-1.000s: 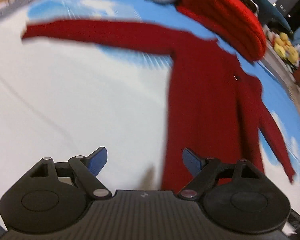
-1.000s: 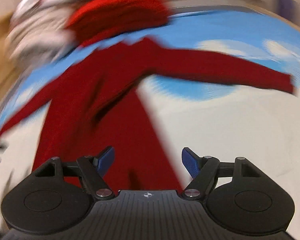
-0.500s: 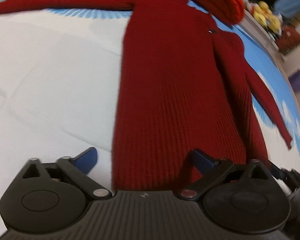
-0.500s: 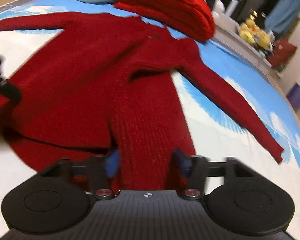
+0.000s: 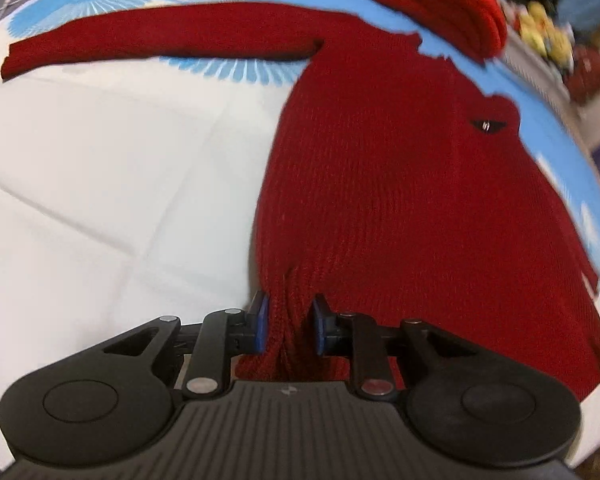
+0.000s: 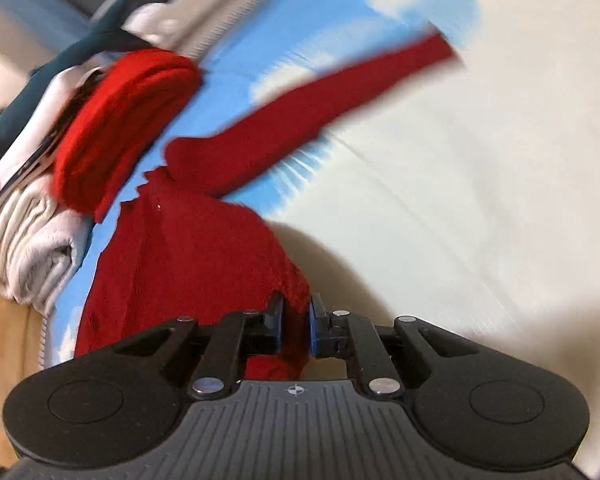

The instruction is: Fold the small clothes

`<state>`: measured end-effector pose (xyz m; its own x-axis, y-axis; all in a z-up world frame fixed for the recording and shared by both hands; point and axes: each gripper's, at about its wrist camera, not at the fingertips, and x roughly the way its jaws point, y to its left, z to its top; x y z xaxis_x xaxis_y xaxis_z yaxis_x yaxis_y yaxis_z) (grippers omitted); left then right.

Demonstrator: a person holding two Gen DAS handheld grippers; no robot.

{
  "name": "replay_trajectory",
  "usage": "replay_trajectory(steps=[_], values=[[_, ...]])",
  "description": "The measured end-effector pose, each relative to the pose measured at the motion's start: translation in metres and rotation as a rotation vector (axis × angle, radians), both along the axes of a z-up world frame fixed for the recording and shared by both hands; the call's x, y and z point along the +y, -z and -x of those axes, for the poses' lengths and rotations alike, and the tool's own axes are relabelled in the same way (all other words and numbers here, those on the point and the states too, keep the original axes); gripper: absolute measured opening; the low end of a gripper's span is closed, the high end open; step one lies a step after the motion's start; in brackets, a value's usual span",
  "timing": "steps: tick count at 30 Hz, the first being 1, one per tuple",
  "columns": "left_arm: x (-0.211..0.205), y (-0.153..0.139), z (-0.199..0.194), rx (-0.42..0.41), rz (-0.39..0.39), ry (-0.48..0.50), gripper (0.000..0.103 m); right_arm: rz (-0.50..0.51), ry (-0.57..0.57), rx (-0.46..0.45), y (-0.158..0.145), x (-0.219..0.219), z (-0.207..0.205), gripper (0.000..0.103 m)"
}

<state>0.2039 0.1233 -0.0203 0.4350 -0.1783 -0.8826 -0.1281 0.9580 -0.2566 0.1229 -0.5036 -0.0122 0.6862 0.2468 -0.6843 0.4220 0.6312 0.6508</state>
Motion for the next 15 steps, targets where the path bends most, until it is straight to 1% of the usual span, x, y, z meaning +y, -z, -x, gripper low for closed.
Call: replay_trajectory(steps=[1,2,3,4,5,6,7,8,9,10,12,15], values=[[0.005,0.003,0.002,0.028,-0.005,0.057,0.03,-0.018,0.003,0.019,0.007,0.004,0.005,0.012],[0.007,0.006,0.004,0.054,-0.014,0.094,0.042,-0.02,0.01,0.036,0.012,0.004,0.011,0.012],[0.011,0.01,0.005,0.076,-0.019,0.101,0.053,-0.002,0.02,0.062,0.017,0.005,0.015,0.013],[0.019,0.012,0.008,0.089,-0.022,0.079,0.068,0.014,0.027,0.094,0.022,0.006,0.017,0.016],[0.026,0.011,0.01,0.083,-0.026,0.052,0.077,0.031,0.036,0.118,0.025,0.006,0.016,0.023],[0.032,0.01,0.012,0.073,-0.022,0.02,0.081,0.053,0.063,0.132,0.025,0.003,0.016,0.024],[0.039,0.006,0.013,0.058,-0.012,-0.02,0.083,0.072,0.089,0.12,0.021,0.001,0.015,0.03],[0.044,0.003,0.015,0.041,-0.004,-0.047,0.083,0.082,0.104,0.094,0.017,0.0,0.011,0.047],[0.049,0.001,0.015,0.03,0.001,-0.072,0.083,0.084,0.111,0.06,0.011,0.0,0.008,0.057],[0.053,0.0,0.017,0.03,0.005,-0.088,0.084,0.083,0.105,0.032,0.008,0.0,0.006,0.069],[0.054,0.002,0.01,0.044,0.026,-0.105,0.084,0.085,0.057,-0.003,0.004,0.008,-0.003,0.07],[0.046,0.012,0.001,0.074,0.052,-0.089,0.084,0.111,-0.002,0.048,0.01,0.025,-0.014,0.071]])
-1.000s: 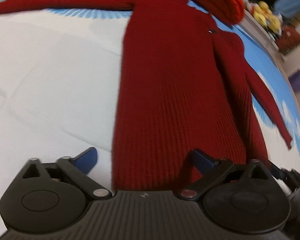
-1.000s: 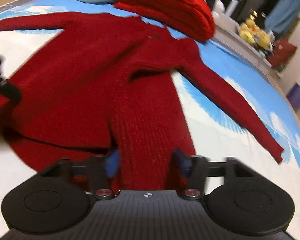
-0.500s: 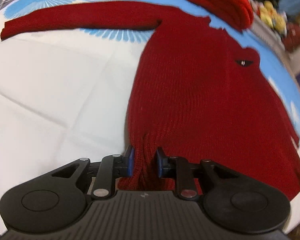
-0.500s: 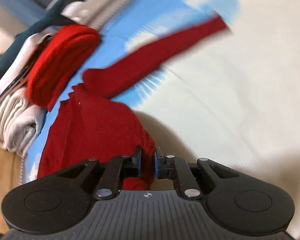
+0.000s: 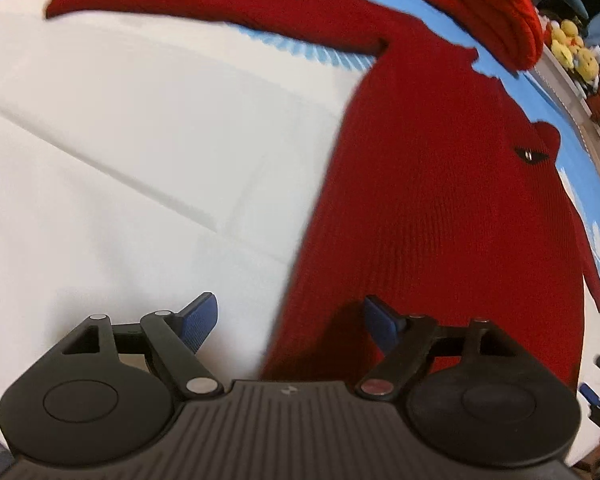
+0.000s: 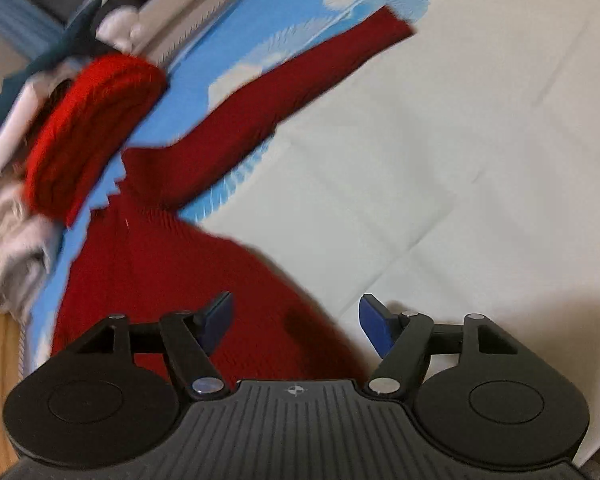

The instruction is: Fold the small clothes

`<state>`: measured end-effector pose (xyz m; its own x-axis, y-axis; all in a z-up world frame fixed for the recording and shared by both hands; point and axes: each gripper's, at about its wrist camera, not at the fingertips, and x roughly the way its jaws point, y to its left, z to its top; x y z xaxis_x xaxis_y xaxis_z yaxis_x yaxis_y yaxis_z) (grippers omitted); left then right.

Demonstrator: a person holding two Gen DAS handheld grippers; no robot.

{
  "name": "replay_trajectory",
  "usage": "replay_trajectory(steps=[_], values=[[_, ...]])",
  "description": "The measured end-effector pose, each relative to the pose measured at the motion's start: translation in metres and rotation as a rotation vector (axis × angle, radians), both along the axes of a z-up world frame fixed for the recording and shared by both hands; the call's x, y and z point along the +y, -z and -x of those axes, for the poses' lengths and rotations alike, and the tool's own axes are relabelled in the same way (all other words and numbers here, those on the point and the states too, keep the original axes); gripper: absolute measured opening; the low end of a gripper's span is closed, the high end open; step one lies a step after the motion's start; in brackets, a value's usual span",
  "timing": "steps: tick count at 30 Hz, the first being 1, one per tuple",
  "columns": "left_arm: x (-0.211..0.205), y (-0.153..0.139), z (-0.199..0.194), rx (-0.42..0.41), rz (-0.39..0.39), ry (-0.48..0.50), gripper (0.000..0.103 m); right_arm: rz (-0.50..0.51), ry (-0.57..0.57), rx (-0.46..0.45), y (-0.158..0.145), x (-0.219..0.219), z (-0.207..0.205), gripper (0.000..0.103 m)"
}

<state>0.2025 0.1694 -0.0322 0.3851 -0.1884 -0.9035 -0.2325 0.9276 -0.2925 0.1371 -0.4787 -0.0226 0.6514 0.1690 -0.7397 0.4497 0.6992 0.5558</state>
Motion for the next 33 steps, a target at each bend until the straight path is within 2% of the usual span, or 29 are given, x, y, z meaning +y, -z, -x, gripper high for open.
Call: replay_trajectory(steps=[1,3,4,5,6,9,12,13,15,16,18,19,20,21,22,23,24,25,26,28,30,33], values=[[-0.012,0.002,0.005,-0.007,-0.015,0.014,0.09,0.003,-0.024,0.029,0.005,0.008,-0.008,0.071],[-0.025,0.002,0.006,-0.02,-0.038,0.072,0.092,0.029,-0.07,0.064,0.012,0.021,-0.019,0.073],[-0.035,0.006,0.003,-0.036,-0.042,0.087,0.081,0.082,-0.088,0.054,0.01,0.029,-0.021,0.07],[-0.037,0.005,0.01,-0.057,-0.054,0.088,0.041,0.134,-0.14,0.05,0.008,0.038,-0.024,0.041],[-0.038,0.003,0.01,-0.064,-0.062,0.093,0.028,0.148,-0.173,0.062,0.01,0.04,-0.019,0.02],[-0.033,-0.005,0.013,-0.078,-0.024,0.036,0.024,0.135,-0.179,0.055,0.008,0.039,-0.02,0.019],[-0.026,-0.024,0.029,-0.125,-0.033,0.043,0.022,0.079,-0.181,-0.001,-0.007,0.029,-0.004,0.018],[-0.021,-0.033,0.04,-0.14,-0.048,0.054,0.015,0.054,-0.188,-0.018,-0.011,0.026,0.004,0.018],[-0.008,-0.038,0.056,-0.138,-0.046,0.076,0.014,0.063,-0.21,-0.029,-0.015,0.023,0.017,0.018],[0.001,-0.034,0.061,-0.1,-0.07,0.064,0.006,0.069,-0.217,-0.017,-0.013,0.024,0.022,0.018],[0.015,-0.023,0.06,-0.055,-0.173,0.031,0.005,0.072,-0.26,0.037,-0.001,0.027,0.022,0.019],[0.027,-0.015,0.057,-0.011,-0.214,-0.028,0.005,0.09,-0.289,0.091,0.006,0.028,0.016,0.023],[0.035,-0.012,0.055,-0.002,-0.213,-0.066,0.006,0.106,-0.278,0.118,0.01,0.027,0.012,0.025],[0.042,-0.012,0.055,0.001,-0.188,-0.095,0.006,0.091,-0.261,0.106,0.011,0.025,0.01,0.025],[0.046,-0.015,0.054,-0.02,-0.145,-0.11,0.012,0.072,-0.238,0.098,0.008,0.02,0.006,0.032],[0.046,-0.019,0.053,-0.053,-0.111,-0.113,0.032,0.07,-0.208,0.081,0.005,0.017,0.002,0.042],[0.042,-0.024,0.05,-0.08,-0.096,-0.109,0.048,0.076,-0.18,0.062,0.001,0.014,0.0,0.048],[0.035,-0.028,0.047,-0.111,-0.1,-0.105,0.082,0.08,-0.155,0.046,-0.003,0.012,-0.004,0.055],[0.026,-0.032,0.044,-0.134,-0.122,-0.102,0.095,0.075,-0.14,0.029,-0.005,0.01,-0.009,0.059],[0.006,-0.036,0.035,-0.163,-0.174,-0.072,0.095,0.044,-0.093,0.0,-0.008,0.006,-0.021,0.063],[-0.015,-0.034,0.024,-0.144,-0.187,-0.018,0.095,-0.004,-0.046,-0.015,-0.008,0.001,-0.04,0.064],[-0.038,-0.021,0.01,-0.101,-0.219,0.004,0.095,-0.08,0.037,-0.03,-0.001,-0.02,-0.07,0.064]])
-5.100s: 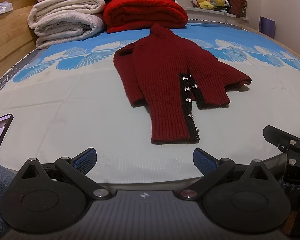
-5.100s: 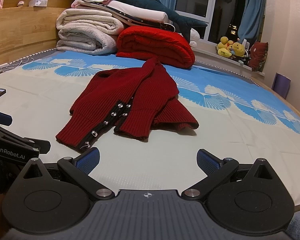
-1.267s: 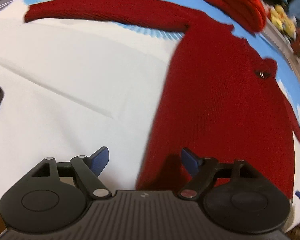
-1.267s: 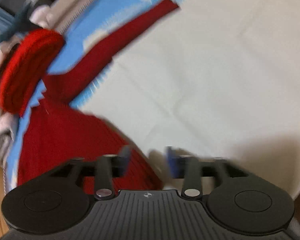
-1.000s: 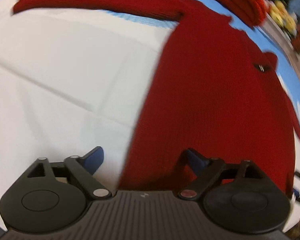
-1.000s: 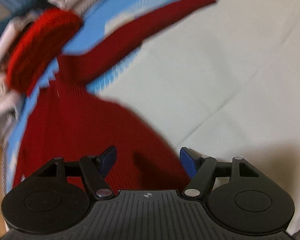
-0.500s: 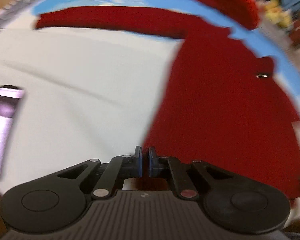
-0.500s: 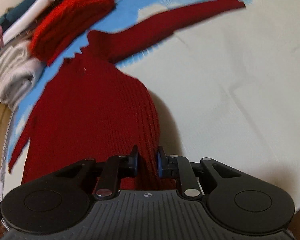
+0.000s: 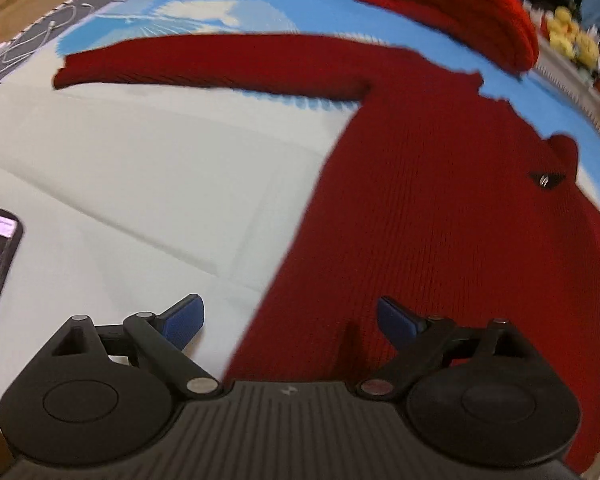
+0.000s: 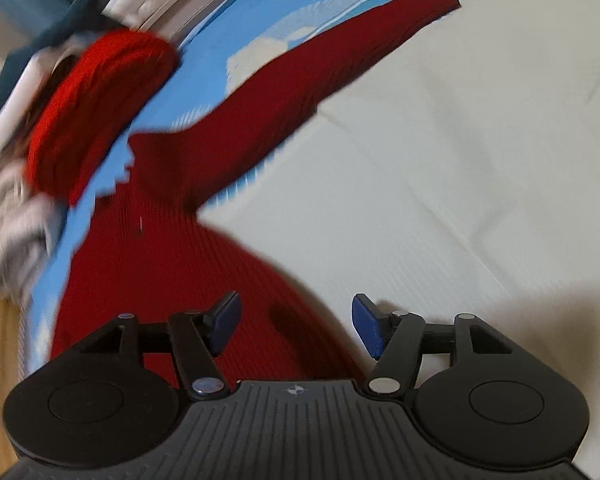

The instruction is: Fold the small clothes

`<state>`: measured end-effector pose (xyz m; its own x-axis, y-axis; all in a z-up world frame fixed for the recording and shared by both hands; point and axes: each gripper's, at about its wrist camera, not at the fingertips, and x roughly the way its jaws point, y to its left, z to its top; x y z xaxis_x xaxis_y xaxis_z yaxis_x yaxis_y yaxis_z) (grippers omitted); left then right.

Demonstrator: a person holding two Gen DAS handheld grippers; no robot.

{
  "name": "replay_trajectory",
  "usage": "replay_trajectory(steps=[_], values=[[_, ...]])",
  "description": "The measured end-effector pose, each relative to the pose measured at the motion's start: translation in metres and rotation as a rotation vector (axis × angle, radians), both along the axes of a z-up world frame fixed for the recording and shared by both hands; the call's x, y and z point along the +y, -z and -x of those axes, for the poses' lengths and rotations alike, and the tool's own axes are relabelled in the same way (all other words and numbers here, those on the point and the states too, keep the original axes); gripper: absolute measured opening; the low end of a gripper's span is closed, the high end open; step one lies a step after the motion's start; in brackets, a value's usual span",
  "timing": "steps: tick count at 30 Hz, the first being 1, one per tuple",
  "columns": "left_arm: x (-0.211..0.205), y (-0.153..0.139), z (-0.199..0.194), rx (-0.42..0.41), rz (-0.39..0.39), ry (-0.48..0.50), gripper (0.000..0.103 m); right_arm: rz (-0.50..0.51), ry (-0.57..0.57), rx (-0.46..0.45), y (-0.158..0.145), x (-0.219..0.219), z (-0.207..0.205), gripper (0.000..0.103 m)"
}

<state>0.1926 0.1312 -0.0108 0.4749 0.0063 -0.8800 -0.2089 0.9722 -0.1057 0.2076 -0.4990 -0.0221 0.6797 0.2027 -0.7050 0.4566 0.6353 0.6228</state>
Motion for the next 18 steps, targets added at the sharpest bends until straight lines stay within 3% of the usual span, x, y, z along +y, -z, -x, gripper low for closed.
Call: replay_trajectory(steps=[3,5,9,12,13,14,16,18], values=[[-0.019,0.011,-0.014,0.03,-0.141,-0.014,0.096,-0.036,0.055,-0.034,0.009,-0.011,-0.037,0.067],[-0.027,0.019,-0.024,0.035,-0.224,-0.02,0.096,-0.059,0.088,-0.066,0.019,-0.019,-0.07,0.075],[-0.034,0.033,-0.041,0.062,-0.233,-0.023,0.098,-0.057,0.125,-0.058,0.042,-0.036,-0.119,0.079],[-0.035,0.035,-0.048,0.055,-0.264,-0.039,0.102,0.034,0.148,-0.095,0.038,-0.044,-0.15,0.076],[-0.035,0.034,-0.05,0.05,-0.273,-0.052,0.102,0.078,0.16,-0.1,0.04,-0.047,-0.157,0.05],[-0.035,0.034,-0.053,0.046,-0.278,-0.066,0.102,0.155,0.158,-0.07,0.04,-0.048,-0.167,0.011],[-0.033,0.036,-0.058,0.045,-0.281,-0.077,0.102,0.266,0.154,-0.072,0.033,-0.054,-0.176,0.011],[-0.035,0.037,-0.059,0.047,-0.295,-0.083,0.103,0.439,0.195,-0.083,0.017,-0.06,-0.181,0.01]])
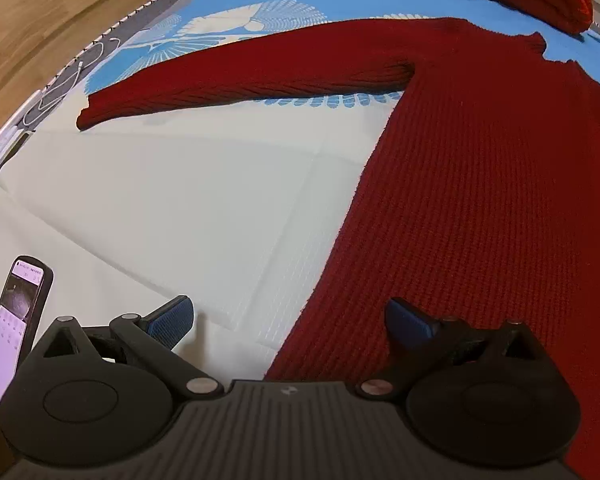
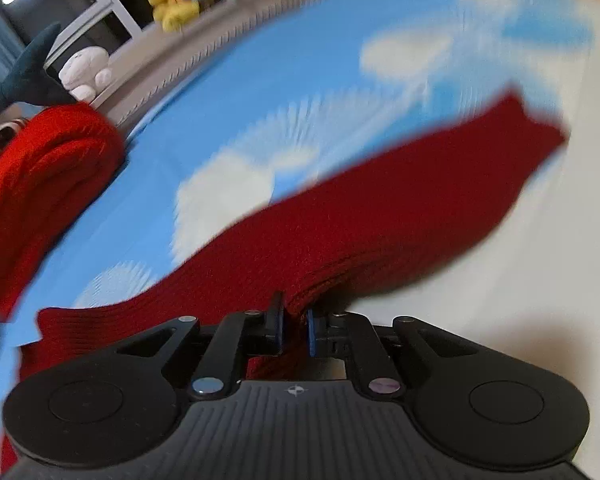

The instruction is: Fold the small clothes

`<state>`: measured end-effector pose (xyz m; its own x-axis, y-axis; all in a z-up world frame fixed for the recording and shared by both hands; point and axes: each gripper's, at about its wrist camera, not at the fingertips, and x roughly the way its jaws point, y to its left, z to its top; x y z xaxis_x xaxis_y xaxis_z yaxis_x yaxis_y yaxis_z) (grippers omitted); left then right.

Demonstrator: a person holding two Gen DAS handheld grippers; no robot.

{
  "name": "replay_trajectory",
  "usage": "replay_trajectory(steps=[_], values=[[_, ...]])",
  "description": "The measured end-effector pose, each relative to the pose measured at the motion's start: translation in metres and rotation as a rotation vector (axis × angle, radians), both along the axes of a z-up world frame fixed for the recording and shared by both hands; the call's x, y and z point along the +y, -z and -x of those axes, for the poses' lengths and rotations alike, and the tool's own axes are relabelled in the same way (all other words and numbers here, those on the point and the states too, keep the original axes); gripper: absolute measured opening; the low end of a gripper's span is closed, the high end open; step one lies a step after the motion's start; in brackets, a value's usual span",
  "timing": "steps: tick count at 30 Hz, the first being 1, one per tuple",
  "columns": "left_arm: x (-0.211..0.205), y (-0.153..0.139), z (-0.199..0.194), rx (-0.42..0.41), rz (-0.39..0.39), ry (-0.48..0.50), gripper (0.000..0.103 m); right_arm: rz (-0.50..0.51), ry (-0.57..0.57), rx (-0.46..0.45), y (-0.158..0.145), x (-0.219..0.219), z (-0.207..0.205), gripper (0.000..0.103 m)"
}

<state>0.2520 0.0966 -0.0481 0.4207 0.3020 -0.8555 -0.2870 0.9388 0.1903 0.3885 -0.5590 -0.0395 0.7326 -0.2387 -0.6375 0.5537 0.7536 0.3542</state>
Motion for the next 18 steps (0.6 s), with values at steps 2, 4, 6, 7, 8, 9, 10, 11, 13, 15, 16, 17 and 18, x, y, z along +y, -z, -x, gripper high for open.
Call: replay_trajectory(steps=[2,4,6,7,8,9,10,11,13,15,16,17,18], values=[[-0.003,0.001,0.0,-0.004,-0.011,0.007,0.103,0.117,0.095,-0.011,-0.013,-0.022,-0.004,0.01],[-0.006,0.001,0.001,-0.008,-0.008,0.016,0.103,0.039,0.11,-0.009,-0.013,-0.049,-0.01,0.012],[-0.008,0.002,0.0,-0.008,-0.021,0.017,0.103,-0.034,0.094,0.061,-0.002,-0.06,-0.016,0.03],[-0.009,0.002,-0.001,-0.007,-0.024,0.017,0.103,-0.054,0.097,0.099,0.004,-0.062,-0.013,0.051],[-0.009,0.002,-0.002,-0.006,-0.023,0.015,0.103,-0.066,0.102,0.103,0.008,-0.06,-0.005,0.063],[-0.009,0.002,-0.002,-0.006,-0.018,0.013,0.103,-0.078,0.105,0.082,0.013,-0.058,0.006,0.064],[-0.008,0.002,-0.002,-0.006,-0.012,0.014,0.103,-0.094,0.098,0.073,0.017,-0.054,0.014,0.065],[-0.008,0.002,-0.002,-0.006,-0.01,0.017,0.103,-0.119,0.081,0.077,0.018,-0.048,0.027,0.065],[-0.008,0.001,-0.001,-0.002,0.007,0.024,0.103,-0.187,0.003,0.082,0.02,-0.037,0.058,0.065],[-0.008,0.001,0.0,0.006,0.044,0.036,0.103,-0.219,-0.111,0.1,0.017,-0.016,0.092,0.065],[-0.008,0.002,0.001,0.012,0.069,0.045,0.103,-0.239,-0.183,0.117,0.016,-0.003,0.109,0.066],[-0.009,0.002,0.002,0.015,0.086,0.053,0.103,-0.256,-0.244,0.142,0.015,0.009,0.123,0.067],[-0.01,0.003,0.004,0.017,0.1,0.06,0.103,-0.268,-0.3,0.164,0.014,0.02,0.135,0.067]])
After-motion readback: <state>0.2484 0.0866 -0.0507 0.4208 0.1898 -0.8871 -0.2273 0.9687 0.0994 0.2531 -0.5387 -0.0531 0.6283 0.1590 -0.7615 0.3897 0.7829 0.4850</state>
